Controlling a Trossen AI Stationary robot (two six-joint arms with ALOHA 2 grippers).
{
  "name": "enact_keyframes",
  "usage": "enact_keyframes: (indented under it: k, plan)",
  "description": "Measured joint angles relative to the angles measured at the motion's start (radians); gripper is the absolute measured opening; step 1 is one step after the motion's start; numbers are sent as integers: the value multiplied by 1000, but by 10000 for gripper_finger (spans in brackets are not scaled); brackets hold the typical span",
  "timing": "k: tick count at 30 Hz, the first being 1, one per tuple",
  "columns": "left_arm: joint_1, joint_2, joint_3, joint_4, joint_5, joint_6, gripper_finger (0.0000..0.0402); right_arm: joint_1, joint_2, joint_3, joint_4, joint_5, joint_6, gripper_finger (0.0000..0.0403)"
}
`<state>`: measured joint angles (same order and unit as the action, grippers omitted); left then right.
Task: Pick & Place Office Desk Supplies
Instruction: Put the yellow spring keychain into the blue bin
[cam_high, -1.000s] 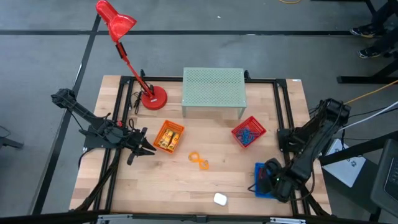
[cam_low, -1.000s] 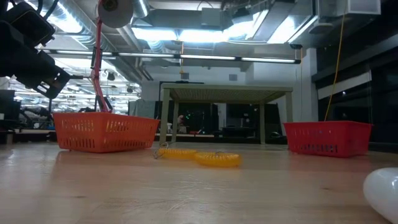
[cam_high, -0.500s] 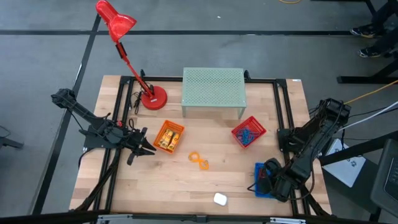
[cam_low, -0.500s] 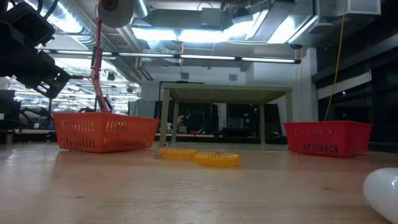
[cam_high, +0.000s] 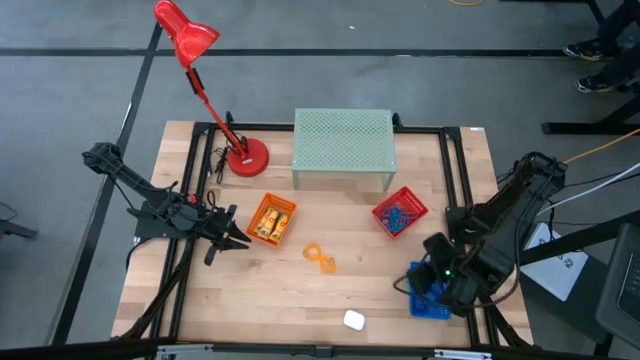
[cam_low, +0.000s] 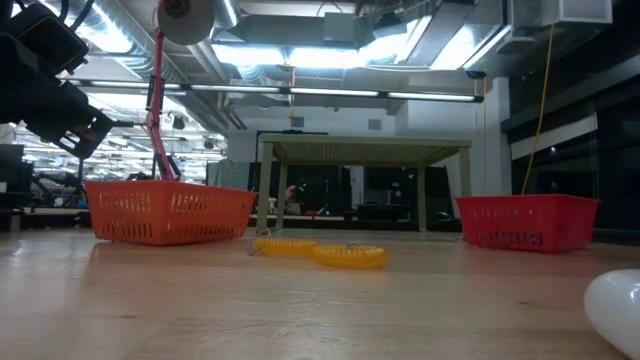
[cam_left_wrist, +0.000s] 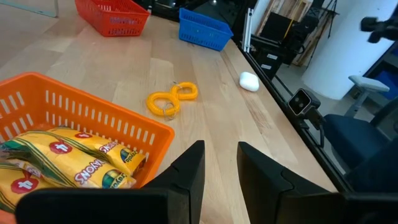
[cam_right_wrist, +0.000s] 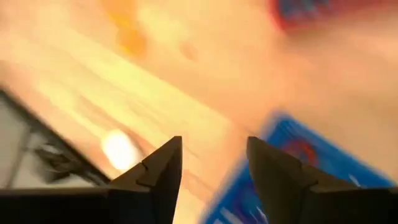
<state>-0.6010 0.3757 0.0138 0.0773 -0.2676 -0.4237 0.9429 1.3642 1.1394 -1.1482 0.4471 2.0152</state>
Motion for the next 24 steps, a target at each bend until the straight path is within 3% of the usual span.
enact_keyframes:
  k: [4,8,16,19,24]
  plan:
    - [0,0,0,0,0,0,90,-107,-2,101,62,78,-305,181]
    - [0,0,0,0,0,0,90,-244,-2,181,225,67,-715,181]
    - [0,0,0,0,0,0,90,-528,100,319,258,-216,-1312,181]
    - [0,0,0,0,0,0,90,-607,191,361,257,-333,-1476,181]
    - [0,0,0,0,0,0,90,-686,391,454,218,-409,-1677,180]
